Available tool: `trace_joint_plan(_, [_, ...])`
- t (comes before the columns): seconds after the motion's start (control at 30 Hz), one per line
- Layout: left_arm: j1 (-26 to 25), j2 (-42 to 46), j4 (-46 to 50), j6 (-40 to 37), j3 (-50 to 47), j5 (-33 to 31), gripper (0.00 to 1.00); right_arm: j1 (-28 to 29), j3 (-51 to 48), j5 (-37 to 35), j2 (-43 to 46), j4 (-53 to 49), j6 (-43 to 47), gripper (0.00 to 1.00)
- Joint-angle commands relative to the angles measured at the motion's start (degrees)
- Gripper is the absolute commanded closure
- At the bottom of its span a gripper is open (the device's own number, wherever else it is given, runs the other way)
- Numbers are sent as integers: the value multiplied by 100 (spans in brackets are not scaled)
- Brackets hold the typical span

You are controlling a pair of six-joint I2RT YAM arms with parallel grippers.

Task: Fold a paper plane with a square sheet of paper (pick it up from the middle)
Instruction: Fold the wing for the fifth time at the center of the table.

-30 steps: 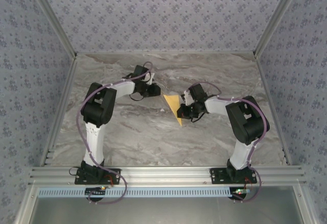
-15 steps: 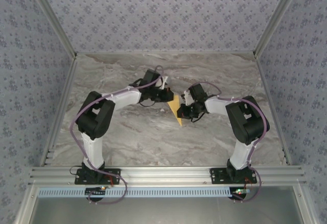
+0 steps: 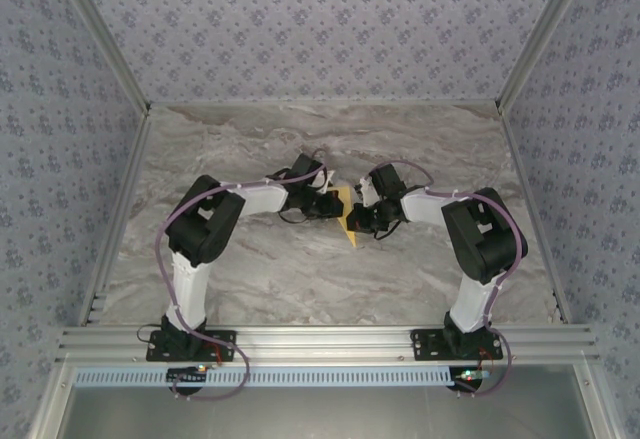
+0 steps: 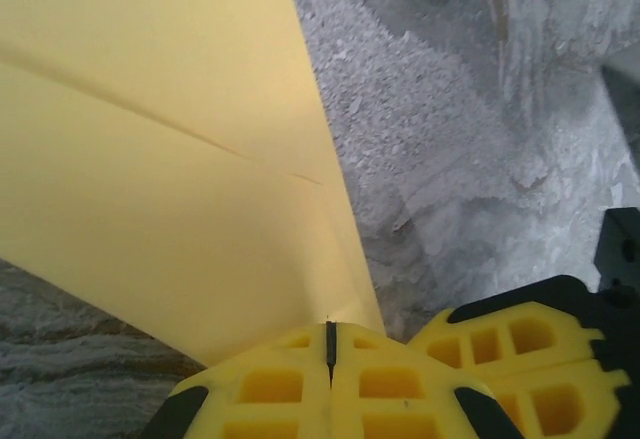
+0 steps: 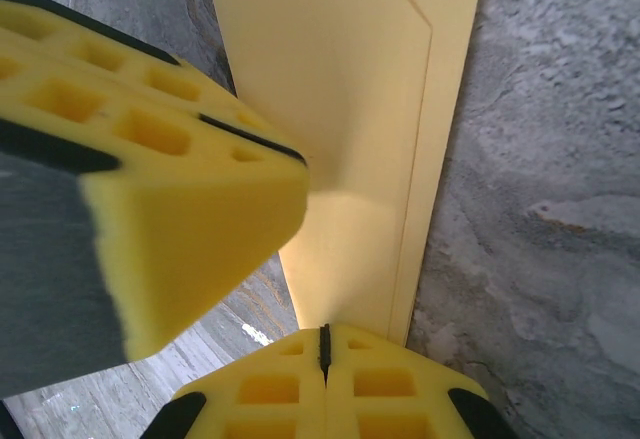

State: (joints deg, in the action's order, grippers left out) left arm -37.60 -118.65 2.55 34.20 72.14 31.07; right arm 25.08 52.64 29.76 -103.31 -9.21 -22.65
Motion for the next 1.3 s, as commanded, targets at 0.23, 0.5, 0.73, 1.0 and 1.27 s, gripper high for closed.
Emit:
trace_joint_plan(0.23, [260, -453, -27, -181, 72, -220, 98, -49, -251, -587, -460, -888, 162, 100])
trace_joint_plan(0.5, [1021, -788, 366, -478, 593, -360, 96, -66, -215, -821, -585, -1274, 439, 100])
trace_joint_plan(0.73, [1295, -1119, 1185, -522, 1544, -727, 94, -67, -243, -788, -586, -1230, 398, 100])
trace_joint_plan(1.0, [1394, -763, 1457, -643, 1747, -898, 86, -54, -149, -386, -201, -819, 109, 100])
trace_joint_plan(1.27, [1006, 178, 2242, -436, 1729, -1833, 62, -94, 45, -418, 966, -123, -641, 69])
